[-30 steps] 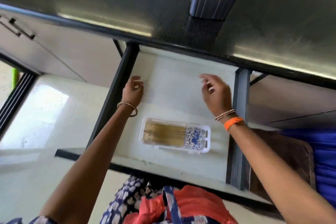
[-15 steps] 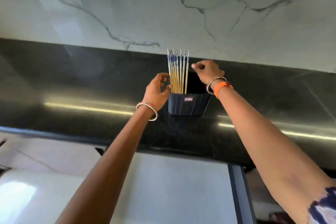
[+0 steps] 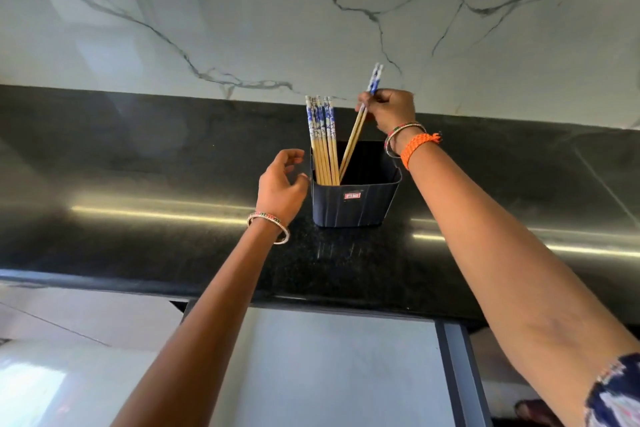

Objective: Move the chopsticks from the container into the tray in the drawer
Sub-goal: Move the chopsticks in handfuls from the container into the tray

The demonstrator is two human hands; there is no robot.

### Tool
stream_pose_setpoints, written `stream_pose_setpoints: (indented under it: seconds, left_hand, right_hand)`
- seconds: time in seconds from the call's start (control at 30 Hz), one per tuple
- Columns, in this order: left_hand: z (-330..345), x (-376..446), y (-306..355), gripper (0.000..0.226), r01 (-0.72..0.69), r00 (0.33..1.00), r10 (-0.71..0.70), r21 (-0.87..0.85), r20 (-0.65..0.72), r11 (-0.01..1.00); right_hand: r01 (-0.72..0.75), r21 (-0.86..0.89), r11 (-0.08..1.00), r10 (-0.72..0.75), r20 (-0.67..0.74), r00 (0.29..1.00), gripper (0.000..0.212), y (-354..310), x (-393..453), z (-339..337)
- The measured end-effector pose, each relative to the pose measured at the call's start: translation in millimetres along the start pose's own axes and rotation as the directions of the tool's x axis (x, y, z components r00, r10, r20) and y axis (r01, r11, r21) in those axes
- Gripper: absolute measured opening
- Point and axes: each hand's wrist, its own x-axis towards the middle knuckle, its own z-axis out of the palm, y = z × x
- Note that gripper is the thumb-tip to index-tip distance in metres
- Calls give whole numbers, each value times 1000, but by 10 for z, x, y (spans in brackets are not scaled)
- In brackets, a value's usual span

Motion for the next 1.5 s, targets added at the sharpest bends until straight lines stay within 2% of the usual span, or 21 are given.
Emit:
stream_pose_setpoints:
  seconds: [0.13,0.27,0.33,0.43,0.5,0.53,0.57,0.6,0.63,0.67,0.7,0.77,0.83,0.93,1.03,1.1,1.17,1.27,1.4,1.43,1.5]
  left_hand:
    - [-46,-150,296,36,-108,991,111,49,-79,993]
    - [-140,-429,598,38,-210,976,204,77,80,975]
    - [-223,-702,549,35,-118,966,125,-43,225,992]
    - [-388,-1305,248,23,204,892,-125,-141,435,969]
    - [-468,-1727,-33,36,277,878,-207,-105,431,955]
    - [-504,-1949,-190,39,269,892,-225,-59,392,961]
    - [-540,-2181,-367,41,263,900,-245,0,361,965]
    - [-581,-2425,-531,41,274,897,-276,56,346,960]
    - [-608,-2627,-669,39,283,887,-304,110,347,953]
    - [-643,-2841,-806,34,292,872,-338,178,355,940]
    - [-677,-3012,-918,29,287,854,-363,245,371,926]
    - [-736,-3309,-1056,24,263,824,-393,339,409,903]
    - [-761,-3517,-1151,30,262,810,-410,366,420,893]
    - [-791,-3741,-1272,39,313,814,-443,359,375,879]
    - [-826,-3865,-1378,37,368,845,-487,421,221,829]
    - [-895,-3881,-1452,27,433,872,-489,419,30,798]
    - [-944,-3870,-1532,21,493,855,-516,364,-38,790]
    - [-970,-3878,-1659,28,537,736,-655,443,170,718]
    - [-923,-4015,-1720,34,664,448,-820,482,356,572]
    - [-897,-4062,-1719,34,706,425,-831,443,358,552]
    - [-856,-4139,-1714,32,717,473,-816,393,334,576]
  right_hand:
    - [-29,351,936,91,-162,983,11,-340,-337,-487]
    - [-58,642,765,229,-187,955,16,-435,-1013,-794]
    - [-106,738,667,314,-148,938,18,-289,-1448,-792]
    - [-206,786,582,433,-85,897,20,46,-2244,-619]
    - [-329,695,640,497,-48,866,25,315,-2749,-494]
    - [-406,538,739,504,-42,862,29,478,-3000,-434]
    - [-468,242,850,487,-23,873,34,644,-3254,-386]
    - [-449,-141,882,453,-5,891,39,808,-3527,-358]
    - [-328,-491,807,379,5,925,41,942,-3767,-351]
    - [-143,-706,693,232,32,972,37,1044,-4022,-330]
    - [52,-790,610,63,114,992,30,1115,-4242,-296]
    - [384,-790,479,-121,374,920,56,1266,-4580,-228]
    - [566,-710,420,-35,611,791,80,1423,-4722,-201]
    - [611,-552,568,111,787,607,61,1676,-4858,-180]
    - [504,-521,689,118,766,632,60,1844,-4937,-176]
    - [413,-554,723,226,754,616,56,1948,-4930,-190]
    - [333,-596,730,338,740,582,45,2043,-4960,-216]
    - [271,-656,704,453,709,540,42,2121,-5069,-201]
    - [264,-656,708,488,723,488,47,2144,-5092,-103]
    - [301,-643,704,473,741,477,51,2151,-5089,-92]
    - [369,-623,689,454,769,451,63,2162,-5091,-80]
